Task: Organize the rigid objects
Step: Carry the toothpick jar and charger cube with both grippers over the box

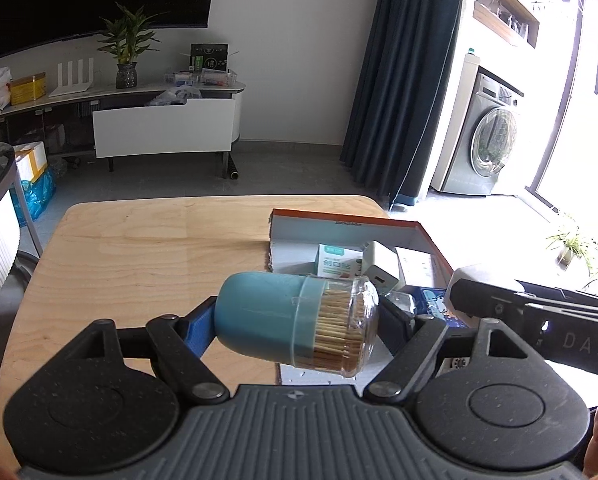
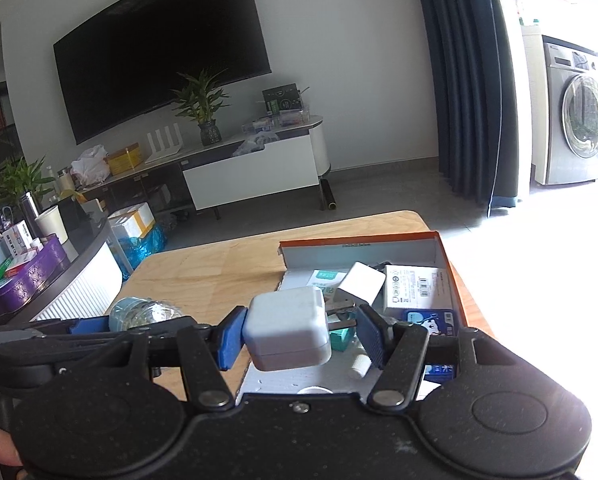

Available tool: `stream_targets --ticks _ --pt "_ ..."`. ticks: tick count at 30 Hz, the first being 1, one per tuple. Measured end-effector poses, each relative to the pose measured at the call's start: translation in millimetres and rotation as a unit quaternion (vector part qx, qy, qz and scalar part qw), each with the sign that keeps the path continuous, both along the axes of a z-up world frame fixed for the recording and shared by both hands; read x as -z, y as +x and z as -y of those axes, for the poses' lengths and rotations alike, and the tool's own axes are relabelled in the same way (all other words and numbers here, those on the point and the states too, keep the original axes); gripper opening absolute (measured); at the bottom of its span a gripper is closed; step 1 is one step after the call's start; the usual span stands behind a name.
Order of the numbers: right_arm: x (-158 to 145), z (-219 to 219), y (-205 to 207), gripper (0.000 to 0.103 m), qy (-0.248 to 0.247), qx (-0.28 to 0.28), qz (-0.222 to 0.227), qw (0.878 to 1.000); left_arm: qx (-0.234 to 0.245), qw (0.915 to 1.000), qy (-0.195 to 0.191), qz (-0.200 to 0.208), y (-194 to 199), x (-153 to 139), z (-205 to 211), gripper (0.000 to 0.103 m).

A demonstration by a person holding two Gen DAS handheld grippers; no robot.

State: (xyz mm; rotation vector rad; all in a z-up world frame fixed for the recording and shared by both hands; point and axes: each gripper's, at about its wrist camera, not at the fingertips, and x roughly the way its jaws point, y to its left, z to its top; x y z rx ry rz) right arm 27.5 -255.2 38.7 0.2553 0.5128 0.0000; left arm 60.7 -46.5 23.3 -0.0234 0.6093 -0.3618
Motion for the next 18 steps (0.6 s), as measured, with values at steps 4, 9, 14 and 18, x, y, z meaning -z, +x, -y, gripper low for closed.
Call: stream_targets --ticks 4,9,14,18 --pt "-1 16 -9 0.071 0.000 0.022 0.007 1.000 0.014 0.9999 0.002 0.004 -4 1 12 0.082" --pt "-2 33 -16 0.071 -0.002 0.045 0.012 0.999 0.031 0.9995 0.007 0.007 -7 1 26 0.082" --pt "-1 42 -19 0.072 -0.003 0.058 0.015 0.998 0.042 0.9990 0.011 0.007 -8 3 36 0.082" --pt "2 47 -19 0.072 -0.001 0.064 0.013 0.998 0.050 0.9986 0.013 0.003 -6 5 43 0.082"
